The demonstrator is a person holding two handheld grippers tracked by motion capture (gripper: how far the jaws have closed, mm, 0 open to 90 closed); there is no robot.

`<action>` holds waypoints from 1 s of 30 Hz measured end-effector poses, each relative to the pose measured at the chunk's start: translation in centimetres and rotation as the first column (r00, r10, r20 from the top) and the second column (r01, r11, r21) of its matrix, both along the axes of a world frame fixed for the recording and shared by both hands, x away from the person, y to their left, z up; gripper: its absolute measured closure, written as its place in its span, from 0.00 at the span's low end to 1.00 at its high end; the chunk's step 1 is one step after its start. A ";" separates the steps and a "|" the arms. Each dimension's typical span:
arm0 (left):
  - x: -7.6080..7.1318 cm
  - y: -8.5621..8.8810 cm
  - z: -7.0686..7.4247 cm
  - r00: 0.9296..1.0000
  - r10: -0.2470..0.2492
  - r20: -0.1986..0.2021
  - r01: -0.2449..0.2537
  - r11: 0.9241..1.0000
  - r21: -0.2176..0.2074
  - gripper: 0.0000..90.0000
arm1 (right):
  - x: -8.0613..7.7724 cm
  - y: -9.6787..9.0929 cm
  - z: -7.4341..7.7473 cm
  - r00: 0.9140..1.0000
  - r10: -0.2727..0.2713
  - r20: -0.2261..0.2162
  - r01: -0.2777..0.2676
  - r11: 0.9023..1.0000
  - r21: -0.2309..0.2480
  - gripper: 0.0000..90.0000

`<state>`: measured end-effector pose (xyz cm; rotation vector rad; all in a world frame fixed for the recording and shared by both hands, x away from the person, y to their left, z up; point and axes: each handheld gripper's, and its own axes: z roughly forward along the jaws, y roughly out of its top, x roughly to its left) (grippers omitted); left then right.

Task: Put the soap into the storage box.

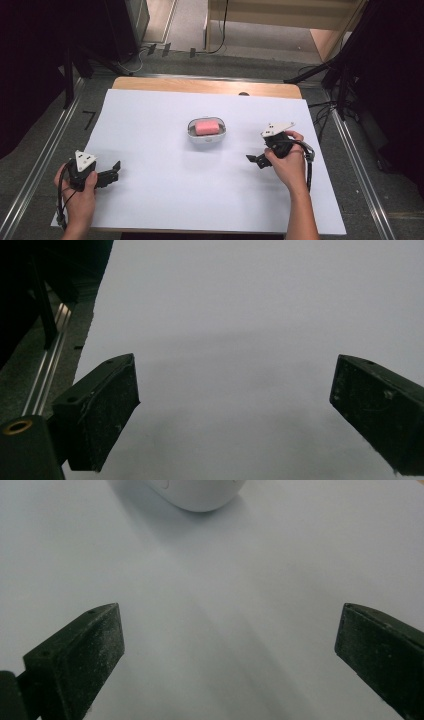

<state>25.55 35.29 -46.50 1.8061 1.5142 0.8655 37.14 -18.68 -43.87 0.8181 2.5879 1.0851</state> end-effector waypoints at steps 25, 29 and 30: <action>0.0 0.0 0.0 1.000 0.001 0.002 -0.001 1.000 0.000 0.07 | -3.6 -4.4 -1.8 0.994 -0.107 0.011 0.107 0.993 0.054 0.00; 0.0 0.0 0.0 1.000 0.002 0.001 -0.002 1.000 0.001 0.07 | -4.2 -5.1 -2.1 0.991 -0.132 0.014 0.130 0.989 0.077 0.00; 0.0 -0.1 0.0 1.000 0.002 0.003 -0.002 1.000 0.001 0.07 | -4.4 -5.3 -2.2 0.991 -0.136 0.015 0.135 0.988 0.079 0.00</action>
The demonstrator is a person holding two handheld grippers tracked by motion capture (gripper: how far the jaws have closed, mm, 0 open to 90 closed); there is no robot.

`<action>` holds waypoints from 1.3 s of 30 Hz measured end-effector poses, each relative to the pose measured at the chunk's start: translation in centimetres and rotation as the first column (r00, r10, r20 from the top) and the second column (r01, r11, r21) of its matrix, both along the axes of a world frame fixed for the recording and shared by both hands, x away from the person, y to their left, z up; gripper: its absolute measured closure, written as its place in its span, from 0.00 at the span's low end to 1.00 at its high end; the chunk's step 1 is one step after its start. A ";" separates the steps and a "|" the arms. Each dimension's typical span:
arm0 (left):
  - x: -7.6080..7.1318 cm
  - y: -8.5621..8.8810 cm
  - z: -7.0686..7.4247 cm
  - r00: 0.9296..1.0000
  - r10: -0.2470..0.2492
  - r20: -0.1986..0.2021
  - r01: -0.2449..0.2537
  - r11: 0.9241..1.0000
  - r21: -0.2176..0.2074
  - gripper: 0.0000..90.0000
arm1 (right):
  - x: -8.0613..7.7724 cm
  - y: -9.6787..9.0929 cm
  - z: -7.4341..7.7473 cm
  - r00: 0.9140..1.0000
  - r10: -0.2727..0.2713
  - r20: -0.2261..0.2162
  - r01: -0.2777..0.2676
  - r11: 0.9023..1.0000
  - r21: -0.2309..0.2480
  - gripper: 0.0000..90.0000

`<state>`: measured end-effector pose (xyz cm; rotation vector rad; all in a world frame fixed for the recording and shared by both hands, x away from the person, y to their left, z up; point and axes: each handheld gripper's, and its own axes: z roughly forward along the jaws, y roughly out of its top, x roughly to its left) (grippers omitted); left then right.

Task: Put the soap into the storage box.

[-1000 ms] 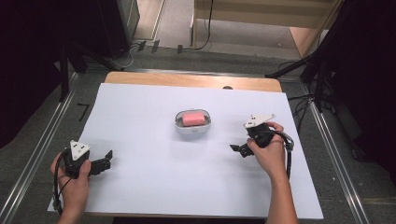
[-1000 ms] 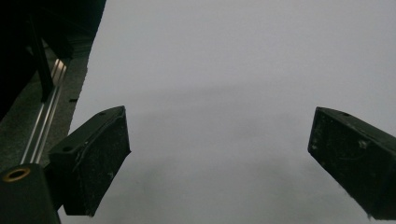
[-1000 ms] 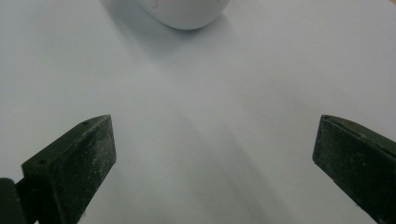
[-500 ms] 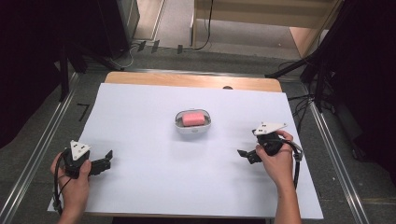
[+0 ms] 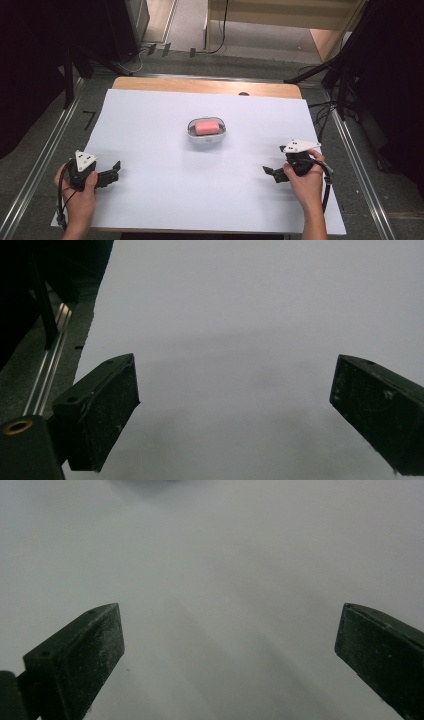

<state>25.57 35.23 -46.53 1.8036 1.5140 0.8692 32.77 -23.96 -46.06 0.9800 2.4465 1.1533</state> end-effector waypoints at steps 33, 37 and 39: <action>0.0 0.0 0.0 1.000 -0.002 0.003 0.001 1.000 0.005 0.07 | -6.7 -6.3 -2.5 0.987 -0.163 0.000 0.163 0.981 0.103 0.00; 0.0 0.0 0.0 1.000 -0.002 0.002 0.002 1.000 0.006 0.07 | -7.5 -7.0 -2.6 0.982 -0.187 0.011 0.184 0.975 0.120 0.00; 0.0 0.0 0.0 1.000 -0.002 0.002 0.002 1.000 0.006 0.07 | -7.8 -7.3 -2.6 0.981 -0.195 0.010 0.193 0.974 0.116 0.00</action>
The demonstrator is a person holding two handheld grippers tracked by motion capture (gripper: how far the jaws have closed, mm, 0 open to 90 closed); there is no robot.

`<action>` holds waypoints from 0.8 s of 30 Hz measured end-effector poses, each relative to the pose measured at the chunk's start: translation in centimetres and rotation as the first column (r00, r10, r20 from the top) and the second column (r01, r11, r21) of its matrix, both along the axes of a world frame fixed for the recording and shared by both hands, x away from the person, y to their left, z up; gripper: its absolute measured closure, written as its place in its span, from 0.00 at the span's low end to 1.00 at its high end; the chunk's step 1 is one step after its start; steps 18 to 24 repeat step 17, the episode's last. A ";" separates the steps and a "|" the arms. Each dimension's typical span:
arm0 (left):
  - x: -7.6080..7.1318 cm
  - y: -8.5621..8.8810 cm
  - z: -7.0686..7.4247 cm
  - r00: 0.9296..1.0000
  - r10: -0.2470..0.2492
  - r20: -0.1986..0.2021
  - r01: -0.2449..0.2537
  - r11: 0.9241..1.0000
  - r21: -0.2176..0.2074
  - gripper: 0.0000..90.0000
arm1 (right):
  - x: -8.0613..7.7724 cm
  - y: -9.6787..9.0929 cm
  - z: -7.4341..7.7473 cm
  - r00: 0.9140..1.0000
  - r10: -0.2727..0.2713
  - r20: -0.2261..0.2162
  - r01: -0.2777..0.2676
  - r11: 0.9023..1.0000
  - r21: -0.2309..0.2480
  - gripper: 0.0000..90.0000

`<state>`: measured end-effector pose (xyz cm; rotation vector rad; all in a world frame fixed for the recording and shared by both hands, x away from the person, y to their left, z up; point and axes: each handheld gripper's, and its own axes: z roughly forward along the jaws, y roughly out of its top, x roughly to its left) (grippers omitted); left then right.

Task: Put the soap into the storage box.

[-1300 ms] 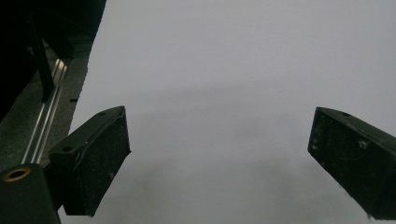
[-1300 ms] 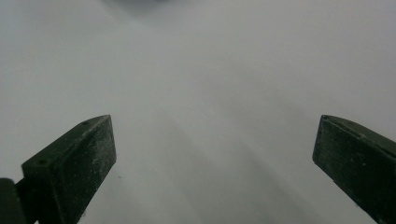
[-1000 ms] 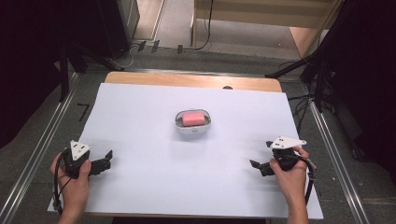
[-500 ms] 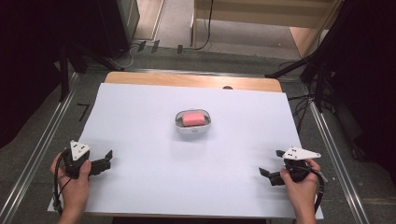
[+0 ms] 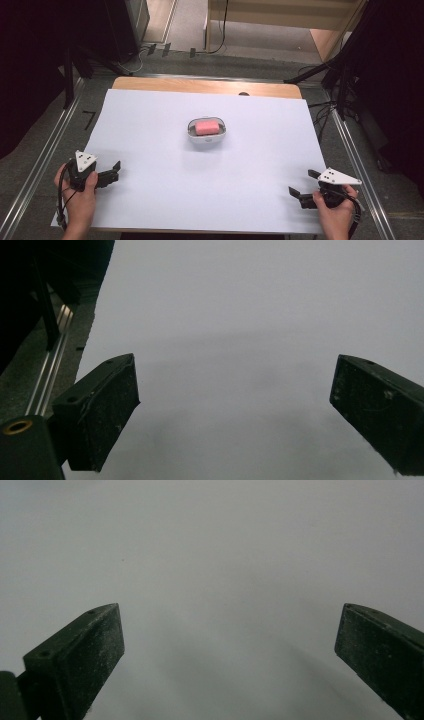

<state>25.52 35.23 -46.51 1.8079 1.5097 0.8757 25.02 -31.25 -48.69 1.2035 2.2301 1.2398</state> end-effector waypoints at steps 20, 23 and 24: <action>0.0 -0.1 0.0 1.000 0.004 -0.003 -0.004 1.000 0.007 0.07 | -1.9 -0.4 -0.3 0.997 -0.033 0.072 0.035 0.999 -0.031 0.17; 0.0 -0.1 0.0 1.000 0.004 -0.003 -0.004 1.000 0.007 0.07 | -1.9 -0.4 -0.3 0.997 -0.033 0.072 0.035 0.999 -0.031 0.17; 0.0 -0.1 0.0 1.000 0.004 -0.003 -0.004 1.000 0.007 0.07 | -1.9 -0.4 -0.3 0.997 -0.033 0.072 0.035 0.999 -0.031 0.17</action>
